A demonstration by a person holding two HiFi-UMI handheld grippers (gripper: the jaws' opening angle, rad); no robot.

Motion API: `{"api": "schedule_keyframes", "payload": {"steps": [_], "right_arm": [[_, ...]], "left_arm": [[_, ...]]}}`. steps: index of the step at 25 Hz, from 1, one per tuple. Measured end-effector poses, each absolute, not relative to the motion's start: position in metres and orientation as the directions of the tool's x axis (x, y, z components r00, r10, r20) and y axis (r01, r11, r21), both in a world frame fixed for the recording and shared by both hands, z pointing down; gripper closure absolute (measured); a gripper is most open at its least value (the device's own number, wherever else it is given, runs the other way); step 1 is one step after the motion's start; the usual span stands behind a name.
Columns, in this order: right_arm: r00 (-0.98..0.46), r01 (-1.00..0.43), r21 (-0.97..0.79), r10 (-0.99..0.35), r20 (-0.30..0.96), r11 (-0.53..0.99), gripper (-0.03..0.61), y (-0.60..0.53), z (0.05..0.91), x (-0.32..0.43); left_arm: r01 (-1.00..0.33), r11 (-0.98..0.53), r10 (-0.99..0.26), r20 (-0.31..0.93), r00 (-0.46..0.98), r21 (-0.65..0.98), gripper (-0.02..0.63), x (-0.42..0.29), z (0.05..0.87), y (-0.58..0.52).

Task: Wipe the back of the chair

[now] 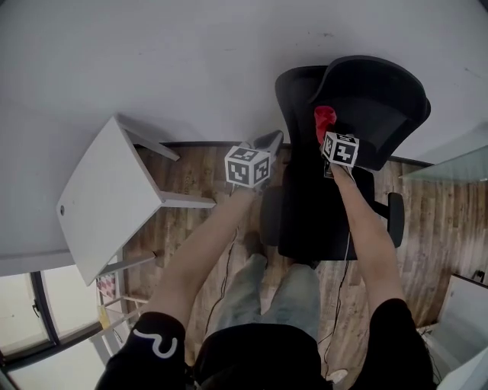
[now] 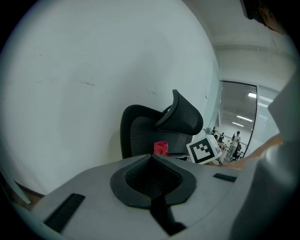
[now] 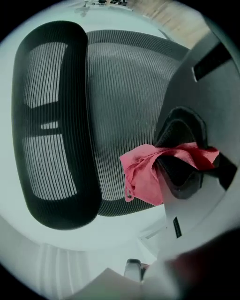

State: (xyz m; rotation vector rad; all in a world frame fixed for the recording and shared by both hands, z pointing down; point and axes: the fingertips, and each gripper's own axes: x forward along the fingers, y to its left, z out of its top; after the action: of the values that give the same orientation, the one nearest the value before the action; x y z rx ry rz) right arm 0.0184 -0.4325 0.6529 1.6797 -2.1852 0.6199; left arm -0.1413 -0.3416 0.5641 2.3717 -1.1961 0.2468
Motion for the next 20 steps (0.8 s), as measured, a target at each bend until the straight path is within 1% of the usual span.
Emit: {"api": "schedule_keyframes", "payload": {"steps": [10, 20], "right_arm": [[-0.217, -0.976, -0.099, -0.845, 0.488, 0.193, 0.512, -0.436, 0.650, 0.118], [-0.132, -0.991, -0.071, -0.861, 0.491, 0.111, 0.512, -0.436, 0.649, 0.218]], "left_arm": [[-0.797, -0.503, -0.720, 0.348, 0.601, 0.334, 0.589, -0.066, 0.566, -0.345], [-0.787, -0.517, -0.716, 0.335, 0.613, 0.335, 0.589, -0.006, 0.564, -0.346]]}}
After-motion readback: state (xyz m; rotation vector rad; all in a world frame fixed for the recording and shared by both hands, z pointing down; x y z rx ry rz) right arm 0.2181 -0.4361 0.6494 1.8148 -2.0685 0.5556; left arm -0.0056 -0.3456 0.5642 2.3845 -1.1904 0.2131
